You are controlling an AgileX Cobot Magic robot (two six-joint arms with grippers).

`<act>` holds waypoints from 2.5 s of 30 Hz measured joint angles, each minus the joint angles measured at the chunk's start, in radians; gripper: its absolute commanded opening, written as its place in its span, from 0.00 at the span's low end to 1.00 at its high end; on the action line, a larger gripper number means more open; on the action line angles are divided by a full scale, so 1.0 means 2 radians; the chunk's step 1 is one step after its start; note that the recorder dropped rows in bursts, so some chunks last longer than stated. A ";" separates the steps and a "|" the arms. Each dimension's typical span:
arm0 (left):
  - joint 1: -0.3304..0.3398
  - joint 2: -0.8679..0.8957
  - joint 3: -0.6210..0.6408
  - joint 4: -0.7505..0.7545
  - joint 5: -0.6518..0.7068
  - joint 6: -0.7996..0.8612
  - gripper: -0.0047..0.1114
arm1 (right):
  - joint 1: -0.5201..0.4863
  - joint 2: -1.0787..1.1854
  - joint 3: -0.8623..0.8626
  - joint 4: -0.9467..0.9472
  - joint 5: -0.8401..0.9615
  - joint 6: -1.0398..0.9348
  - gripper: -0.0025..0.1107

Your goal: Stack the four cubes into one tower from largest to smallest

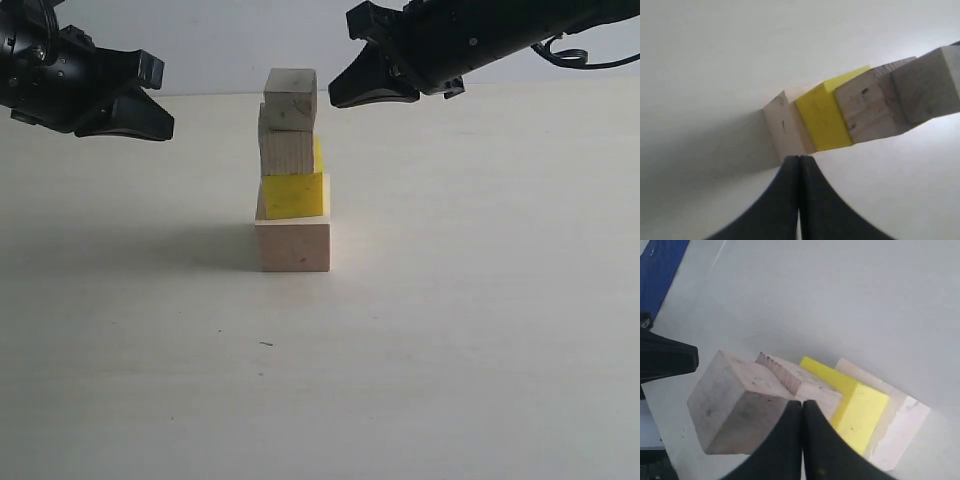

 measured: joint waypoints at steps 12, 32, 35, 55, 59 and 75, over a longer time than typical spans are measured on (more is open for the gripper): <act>0.000 0.000 0.000 -0.001 0.001 0.000 0.04 | 0.027 0.000 0.000 -0.019 -0.018 0.000 0.02; 0.000 0.075 0.000 -0.002 0.023 0.022 0.04 | 0.027 -0.023 0.087 -0.092 -0.065 0.041 0.02; 0.000 0.106 0.000 -0.027 0.023 0.055 0.04 | 0.027 -0.016 0.098 -0.040 -0.065 0.014 0.02; 0.000 0.207 0.000 -0.178 0.035 0.208 0.04 | 0.027 -0.001 0.099 -0.015 -0.062 0.012 0.02; 0.000 0.216 0.001 -0.184 0.035 0.219 0.04 | 0.027 -0.001 0.099 -0.015 -0.059 0.016 0.02; 0.000 0.218 0.001 -0.245 0.031 0.276 0.04 | 0.027 0.000 0.099 -0.014 -0.036 0.027 0.02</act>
